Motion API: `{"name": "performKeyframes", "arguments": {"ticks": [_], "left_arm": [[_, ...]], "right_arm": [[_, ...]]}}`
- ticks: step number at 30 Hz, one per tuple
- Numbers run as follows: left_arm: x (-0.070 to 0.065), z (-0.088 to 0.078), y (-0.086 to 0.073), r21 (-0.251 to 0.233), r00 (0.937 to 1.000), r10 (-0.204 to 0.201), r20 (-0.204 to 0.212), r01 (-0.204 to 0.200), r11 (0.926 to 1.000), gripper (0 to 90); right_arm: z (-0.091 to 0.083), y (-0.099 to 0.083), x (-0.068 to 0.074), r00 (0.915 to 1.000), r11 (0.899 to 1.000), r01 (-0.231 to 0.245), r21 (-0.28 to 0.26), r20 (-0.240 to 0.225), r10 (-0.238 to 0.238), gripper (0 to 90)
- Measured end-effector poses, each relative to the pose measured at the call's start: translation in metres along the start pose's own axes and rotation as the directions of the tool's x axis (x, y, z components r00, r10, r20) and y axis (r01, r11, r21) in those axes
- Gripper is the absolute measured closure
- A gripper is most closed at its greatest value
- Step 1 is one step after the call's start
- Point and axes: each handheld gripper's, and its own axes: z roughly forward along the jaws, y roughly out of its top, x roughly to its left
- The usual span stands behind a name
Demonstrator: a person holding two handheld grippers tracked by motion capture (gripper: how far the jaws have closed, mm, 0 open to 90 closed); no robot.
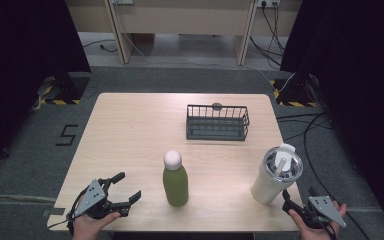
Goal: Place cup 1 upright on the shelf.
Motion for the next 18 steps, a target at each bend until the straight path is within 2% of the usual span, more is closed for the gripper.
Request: {"name": "performKeyframes", "arguments": {"ticks": [3, 11, 14, 18], "left_arm": [[-0.007, 0.003, 0.002, -0.006, 0.9993, 0.010, 0.035, -0.009, 0.9999, 13.6], [-0.019, 0.014, 0.006, -0.011, 0.9972, 0.020, 0.072, -0.020, 0.9997, 13.3], [-0.025, 0.022, 0.011, -0.024, 0.9951, 0.031, 0.094, -0.029, 0.9993, 13.2], [-0.030, 0.029, 0.013, -0.014, 0.9913, 0.040, 0.126, -0.039, 0.9991, 13.1]], "right_arm": [[0.001, -0.001, 0.000, 1.0000, 1.000, -0.001, 0.002, 0.000, 0.001, 13.3], [0.003, 0.001, -0.001, 0.9999, 1.000, -0.011, 0.007, 0.010, 0.011, 13.4], [0.003, 0.001, 0.000, 0.9999, 1.000, -0.013, 0.007, 0.010, 0.013, 13.4], [0.004, 0.001, -0.001, 0.9998, 1.000, -0.014, 0.008, 0.014, 0.013, 13.5]]}}
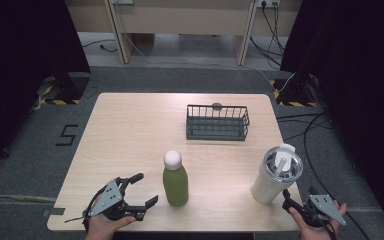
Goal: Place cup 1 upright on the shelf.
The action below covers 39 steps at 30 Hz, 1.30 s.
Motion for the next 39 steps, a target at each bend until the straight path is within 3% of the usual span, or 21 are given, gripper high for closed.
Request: {"name": "performKeyframes", "arguments": {"ticks": [4, 7, 11, 13, 14, 16, 17, 20, 30, 39], "left_arm": [[0.000, 0.001, -0.002, 0.005, 1.0000, -0.002, 0.000, 0.002, 1.0000, 13.1], [0.002, -0.002, -0.004, 0.012, 0.9999, -0.002, -0.013, 0.002, 0.9999, 13.1], [0.005, -0.003, -0.007, 0.019, 0.9997, -0.004, -0.024, 0.004, 0.9998, 13.2], [0.006, -0.004, -0.008, 0.022, 0.9996, -0.007, -0.028, 0.007, 0.9997, 13.2], [0.006, -0.005, -0.009, 0.024, 0.9995, -0.011, -0.029, 0.012, 0.9996, 13.2], [0.008, -0.005, -0.010, 0.025, 0.9993, -0.018, -0.033, 0.019, 0.9995, 13.2], [0.008, -0.005, -0.010, 0.024, 0.9992, -0.020, -0.035, 0.021, 0.9995, 13.2], [0.009, -0.006, -0.010, 0.022, 0.9990, -0.022, -0.039, 0.023, 0.9995, 13.2], [0.011, -0.008, -0.011, 0.023, 0.9984, -0.030, -0.049, 0.031, 0.9992, 13.4], [0.012, -0.008, -0.013, 0.025, 0.9984, -0.035, -0.045, 0.036, 0.9991, 13.7]], "right_arm": [[-0.001, 0.001, 0.000, 0.9999, 1.000, -0.002, -0.008, -0.010, 0.002, 14.2], [-0.007, 0.004, 0.000, 0.9985, 0.999, 0.023, -0.046, -0.049, -0.025, 15.0], [-0.016, 0.005, -0.001, 0.9950, 0.998, 0.035, -0.046, -0.091, -0.039, 10.9], [-0.020, 0.004, 0.000, 0.9896, 0.998, 0.043, -0.050, -0.135, -0.050, 7.7], [-0.020, 0.004, 0.000, 0.9896, 0.998, 0.043, -0.050, -0.135, -0.050, 7.7], [-0.024, 0.004, 0.007, 0.9784, 0.995, 0.073, -0.065, -0.189, -0.084, 2.3], [-0.024, 0.004, 0.007, 0.9784, 0.995, 0.073, -0.065, -0.189, -0.084, 2.3], [-0.025, 0.009, 0.018, 0.9648, 0.989, 0.104, -0.103, -0.231, -0.126, 0.2], [-0.008, 0.018, 0.039, 0.9521, 0.982, 0.116, -0.147, -0.265, -0.152, 0.2], [0.013, 0.025, 0.049, 0.9534, 0.980, 0.093, -0.174, -0.268, -0.138, 1.4]]}}
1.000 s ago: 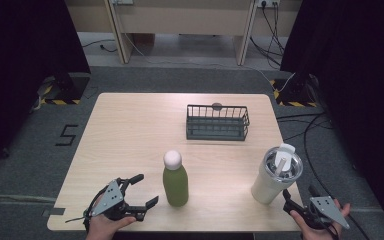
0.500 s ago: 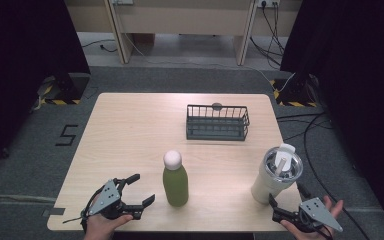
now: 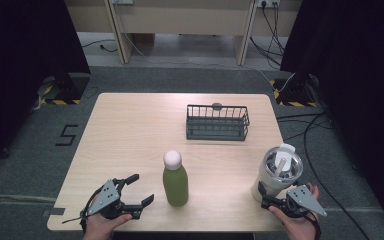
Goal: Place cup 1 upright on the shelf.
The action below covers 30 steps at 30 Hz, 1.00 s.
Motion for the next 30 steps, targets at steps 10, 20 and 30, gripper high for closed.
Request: {"name": "performKeyframes", "arguments": {"ticks": [10, 20, 30], "left_arm": [[0.001, 0.000, -0.001, -0.001, 0.9999, -0.010, -0.003, 0.010, 1.0000, 14.0], [0.002, 0.000, -0.003, 0.005, 0.9998, -0.019, -0.009, 0.019, 0.9998, 14.1], [0.003, -0.001, -0.004, 0.010, 0.9997, -0.021, -0.013, 0.021, 0.9997, 14.2]], "right_arm": [[0.015, 0.002, 0.001, 0.9985, 0.998, -0.054, -0.020, -0.014, 0.053, 8.9], [0.014, 0.004, 0.000, 0.9980, 0.998, -0.063, -0.011, -0.007, 0.063, 9.8], [0.009, 0.018, -0.006, 0.9983, 0.998, -0.058, -0.022, 0.009, 0.058, 9.9]]}}
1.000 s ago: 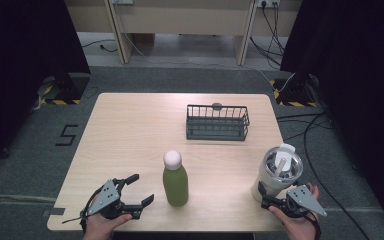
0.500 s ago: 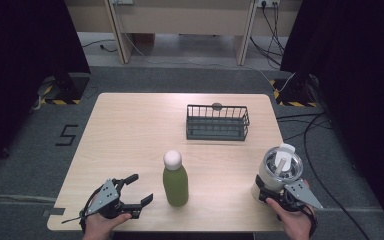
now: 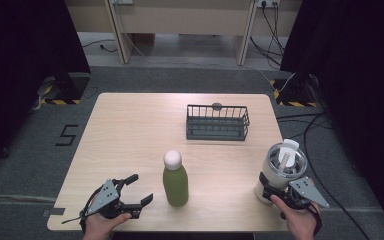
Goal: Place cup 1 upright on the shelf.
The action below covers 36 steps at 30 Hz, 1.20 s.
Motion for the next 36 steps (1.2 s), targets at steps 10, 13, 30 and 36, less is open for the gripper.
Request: {"name": "performKeyframes", "arguments": {"ticks": [10, 13, 30, 36], "left_arm": [[0.002, -0.003, 0.000, -0.008, 1.0000, 0.000, -0.009, 0.000, 1.0000, 14.2], [0.002, -0.004, 0.001, -0.009, 1.0000, 0.003, -0.010, -0.003, 1.0000, 14.2], [0.007, -0.011, 0.001, -0.017, 0.9997, -0.002, -0.024, 0.002, 0.9999, 14.2], [0.007, -0.011, 0.000, -0.017, 0.9997, -0.010, -0.024, 0.010, 0.9998, 14.2]], "right_arm": [[0.010, 0.019, 0.002, 0.9997, 1.000, 0.016, -0.025, -0.020, -0.017, 9.9], [0.013, 0.023, 0.003, 0.9994, 0.999, 0.020, -0.029, -0.026, -0.021, 9.9], [0.054, 0.061, 0.011, 0.9979, 0.996, 0.038, -0.087, -0.049, -0.042, 9.9], [0.068, 0.070, 0.012, 0.9980, 0.995, 0.034, -0.095, -0.049, -0.039, 9.9]]}}
